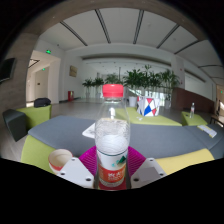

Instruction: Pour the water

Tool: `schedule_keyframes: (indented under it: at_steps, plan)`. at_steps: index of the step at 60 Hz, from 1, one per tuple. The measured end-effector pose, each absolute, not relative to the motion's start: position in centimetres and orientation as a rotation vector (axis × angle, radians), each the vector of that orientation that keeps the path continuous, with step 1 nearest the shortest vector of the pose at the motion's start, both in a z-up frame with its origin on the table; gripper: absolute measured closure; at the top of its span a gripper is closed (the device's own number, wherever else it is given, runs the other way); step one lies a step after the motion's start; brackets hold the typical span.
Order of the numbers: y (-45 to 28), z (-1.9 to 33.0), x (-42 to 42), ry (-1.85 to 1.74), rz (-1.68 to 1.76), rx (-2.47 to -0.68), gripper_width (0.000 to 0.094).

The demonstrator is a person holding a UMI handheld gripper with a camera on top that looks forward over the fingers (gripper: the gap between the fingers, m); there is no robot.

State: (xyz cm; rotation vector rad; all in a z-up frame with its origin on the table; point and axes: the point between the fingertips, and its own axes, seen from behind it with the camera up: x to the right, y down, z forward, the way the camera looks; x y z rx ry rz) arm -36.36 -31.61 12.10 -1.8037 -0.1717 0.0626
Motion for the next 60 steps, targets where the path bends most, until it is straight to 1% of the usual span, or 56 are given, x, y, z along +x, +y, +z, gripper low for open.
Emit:
schedule_keyframes:
  at_steps: [4, 5, 7, 8, 9, 10, 14, 16, 18, 20, 21, 26, 31, 33, 34, 38, 43, 60]
  plan:
    - [-31.5, 10.4, -36.3, -0.165, 0.084, -1.836, 0.0579]
    - [-32.5, 10.0, -37.3, -0.163, 0.082, -1.845, 0.0579]
    - [-31.6, 8.2, -36.2, -0.161, 0.078, -1.860, 0.0578]
    - [-31.7, 7.4, -36.0, -0.160, 0.076, -1.874, 0.0545]
    - [-31.8, 7.3, -36.0, -0.160, 0.080, -1.867, 0.0542]
    - [-31.5, 8.0, -35.9, -0.159, 0.082, -1.825, 0.0572]
    - [-31.8, 7.8, -36.0, -0.159, 0.076, -1.812, 0.0574]
    - [-31.8, 7.6, -36.0, -0.158, 0.075, -1.811, 0.0566]
    - [-31.7, 7.6, -35.9, -0.157, 0.073, -1.807, 0.0537]
    - [-31.6, 7.5, -35.9, -0.154, 0.073, -1.812, 0.0466]
    - [-32.0, 7.8, -35.8, -0.151, 0.073, -1.820, 0.0466]
    - [-32.3, 7.9, -35.6, -0.142, 0.069, -1.860, 0.0356]
    - [-33.3, 9.1, -35.5, -0.128, 0.074, -1.867, 0.0062]
    - [-34.0, 9.4, -35.6, -0.126, 0.065, -1.873, 0.0107]
    - [-34.4, 9.6, -35.5, -0.127, 0.060, -1.875, 0.0108]
    - [-36.0, 10.6, -35.4, -0.129, 0.046, -1.880, 0.0069]
    - [-39.0, 12.1, -35.3, -0.133, 0.042, -1.891, 0.0084]
    - [-51.7, 16.9, -34.8, -0.114, 0.026, -1.926, 0.0081]
